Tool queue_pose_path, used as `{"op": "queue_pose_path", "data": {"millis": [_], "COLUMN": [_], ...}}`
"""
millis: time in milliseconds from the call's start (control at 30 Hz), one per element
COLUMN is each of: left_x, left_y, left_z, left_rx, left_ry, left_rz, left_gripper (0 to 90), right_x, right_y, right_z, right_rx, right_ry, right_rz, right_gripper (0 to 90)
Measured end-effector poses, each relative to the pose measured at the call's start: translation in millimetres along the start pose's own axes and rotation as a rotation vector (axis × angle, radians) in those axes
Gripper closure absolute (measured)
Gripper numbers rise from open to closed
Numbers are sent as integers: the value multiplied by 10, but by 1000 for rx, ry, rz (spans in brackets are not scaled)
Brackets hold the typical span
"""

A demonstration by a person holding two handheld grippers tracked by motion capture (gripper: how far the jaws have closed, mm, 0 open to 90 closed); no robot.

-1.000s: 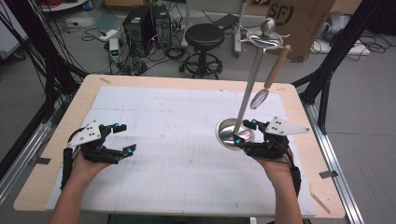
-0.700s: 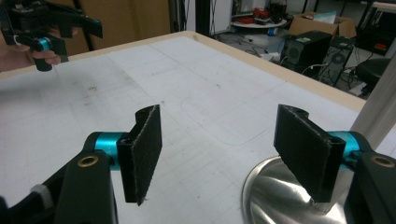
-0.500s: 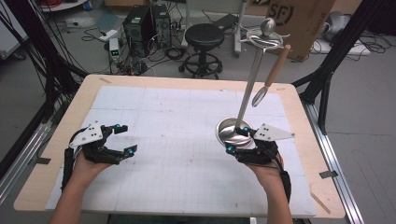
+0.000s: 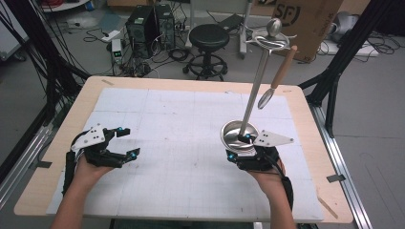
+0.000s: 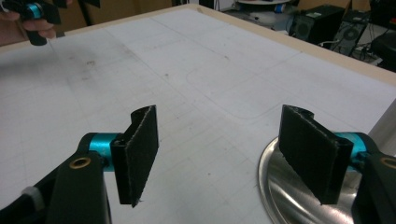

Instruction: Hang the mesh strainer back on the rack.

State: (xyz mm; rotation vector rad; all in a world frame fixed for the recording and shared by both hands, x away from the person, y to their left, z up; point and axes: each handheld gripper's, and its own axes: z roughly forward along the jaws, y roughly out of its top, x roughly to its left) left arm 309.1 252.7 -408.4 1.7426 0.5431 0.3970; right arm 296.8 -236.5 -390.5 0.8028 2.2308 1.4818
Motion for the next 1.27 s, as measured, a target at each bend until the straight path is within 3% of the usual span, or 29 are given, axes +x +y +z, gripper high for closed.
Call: {"op": "queue_pose_path", "data": {"millis": [367,1267], "left_x": [4,-2], "left_y": [-25,-31], "left_z": [42,50], "left_rx": [21,30], "left_ry": [-9,-14], "left_rz": [4,3], "left_gripper": [161,161], "right_x": [-29,-6], "right_y": [-127,-132], "right_z": [152,197], "right_rx": [87,102], "right_ry": [4,13], "right_rz": [26,5], "right_gripper": [253,253]}}
